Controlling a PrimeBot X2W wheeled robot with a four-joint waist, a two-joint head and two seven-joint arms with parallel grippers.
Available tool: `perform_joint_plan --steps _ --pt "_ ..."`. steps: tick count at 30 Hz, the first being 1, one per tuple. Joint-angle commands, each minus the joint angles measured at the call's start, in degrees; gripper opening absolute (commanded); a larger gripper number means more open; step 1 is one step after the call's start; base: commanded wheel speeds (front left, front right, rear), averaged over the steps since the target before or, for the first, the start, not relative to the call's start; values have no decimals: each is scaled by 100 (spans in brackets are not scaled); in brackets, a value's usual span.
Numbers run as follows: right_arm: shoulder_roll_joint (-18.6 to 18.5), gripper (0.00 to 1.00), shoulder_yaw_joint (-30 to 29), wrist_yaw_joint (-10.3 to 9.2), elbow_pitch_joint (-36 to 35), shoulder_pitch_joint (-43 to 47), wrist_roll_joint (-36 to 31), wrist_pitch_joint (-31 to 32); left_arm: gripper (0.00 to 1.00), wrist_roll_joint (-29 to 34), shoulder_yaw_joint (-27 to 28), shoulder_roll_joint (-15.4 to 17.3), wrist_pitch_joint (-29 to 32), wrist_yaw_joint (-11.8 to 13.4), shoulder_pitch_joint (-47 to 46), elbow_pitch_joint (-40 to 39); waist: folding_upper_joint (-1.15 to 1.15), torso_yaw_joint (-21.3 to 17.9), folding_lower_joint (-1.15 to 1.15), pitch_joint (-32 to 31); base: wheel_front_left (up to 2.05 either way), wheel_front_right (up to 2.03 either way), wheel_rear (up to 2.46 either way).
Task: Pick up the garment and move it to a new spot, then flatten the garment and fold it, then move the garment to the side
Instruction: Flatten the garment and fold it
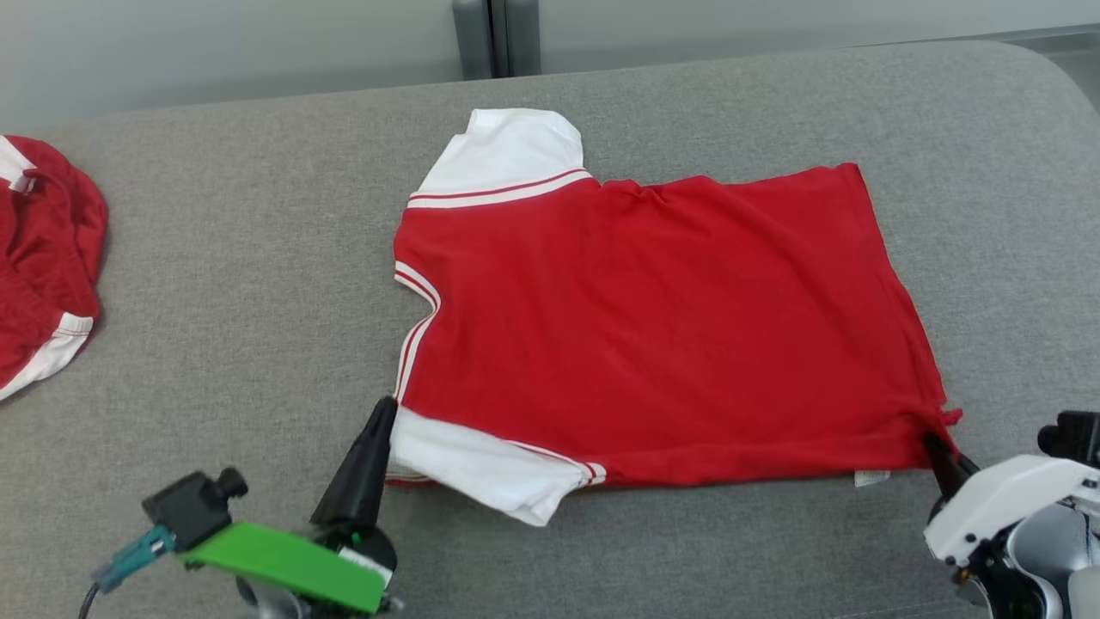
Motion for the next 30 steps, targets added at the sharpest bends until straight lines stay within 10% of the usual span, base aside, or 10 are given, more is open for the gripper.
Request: perform_joint_plan --steps 1,30 --pt "-20 0 59 -8 34 -171 -42 27 0 120 -53 -66 17 -34 -312 147 0 -8 0 35 0 0 0" --pt "-18 0 153 -7 1435 -1959 114 -1245 0 808 -43 -684 -913 -186 -2482 2547 0 -144 0 430 0 0 0"
